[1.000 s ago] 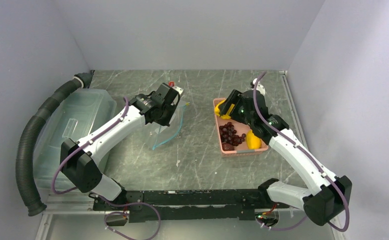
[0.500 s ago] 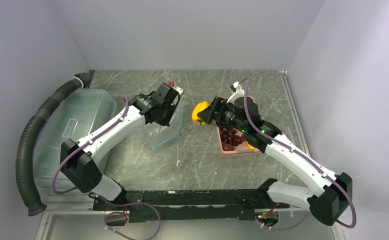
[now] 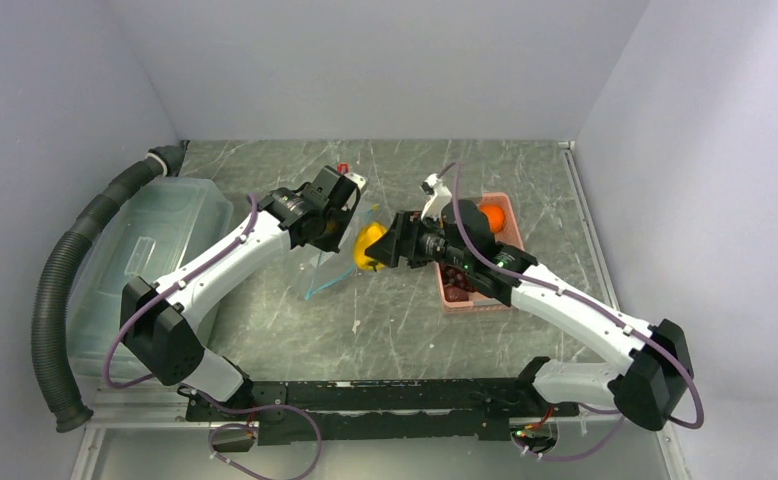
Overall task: Place the food in the zip-top bag and seal the zipper
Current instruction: Place the fake vegetable in the zipper food storage bag.
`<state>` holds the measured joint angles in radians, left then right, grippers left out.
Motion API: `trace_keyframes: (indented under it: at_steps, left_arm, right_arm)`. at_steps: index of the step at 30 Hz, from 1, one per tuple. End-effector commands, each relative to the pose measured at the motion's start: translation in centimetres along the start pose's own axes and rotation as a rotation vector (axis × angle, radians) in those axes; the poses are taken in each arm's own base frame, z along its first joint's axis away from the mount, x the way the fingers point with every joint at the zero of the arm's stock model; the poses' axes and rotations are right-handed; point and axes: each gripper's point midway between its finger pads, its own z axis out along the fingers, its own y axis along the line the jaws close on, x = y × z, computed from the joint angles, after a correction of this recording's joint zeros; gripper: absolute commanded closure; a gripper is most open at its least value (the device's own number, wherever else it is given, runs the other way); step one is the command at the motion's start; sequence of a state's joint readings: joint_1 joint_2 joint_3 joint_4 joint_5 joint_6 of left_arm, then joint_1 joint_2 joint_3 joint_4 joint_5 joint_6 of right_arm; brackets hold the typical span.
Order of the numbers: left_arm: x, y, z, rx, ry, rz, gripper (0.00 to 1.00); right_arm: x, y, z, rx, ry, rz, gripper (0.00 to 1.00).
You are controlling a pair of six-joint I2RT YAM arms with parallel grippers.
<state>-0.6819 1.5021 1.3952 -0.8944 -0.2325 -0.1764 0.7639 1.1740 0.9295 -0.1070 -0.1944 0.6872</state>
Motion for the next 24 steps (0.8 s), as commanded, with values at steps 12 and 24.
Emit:
trace_keyframes:
  at_steps: [12, 24]
  left_arm:
    - [-1.3, 0.1, -1.4, 0.019, -0.066, -0.006, 1.0]
    - [-1.5, 0.1, -1.9, 0.027, -0.081, -0.012, 1.0]
  right_arm:
    - [-1.2, 4.0, 3.0, -0.117, -0.034, -0.034, 0.83]
    - [-1.6, 3.0, 5.9, -0.057, -0.036, -0.02, 0.83]
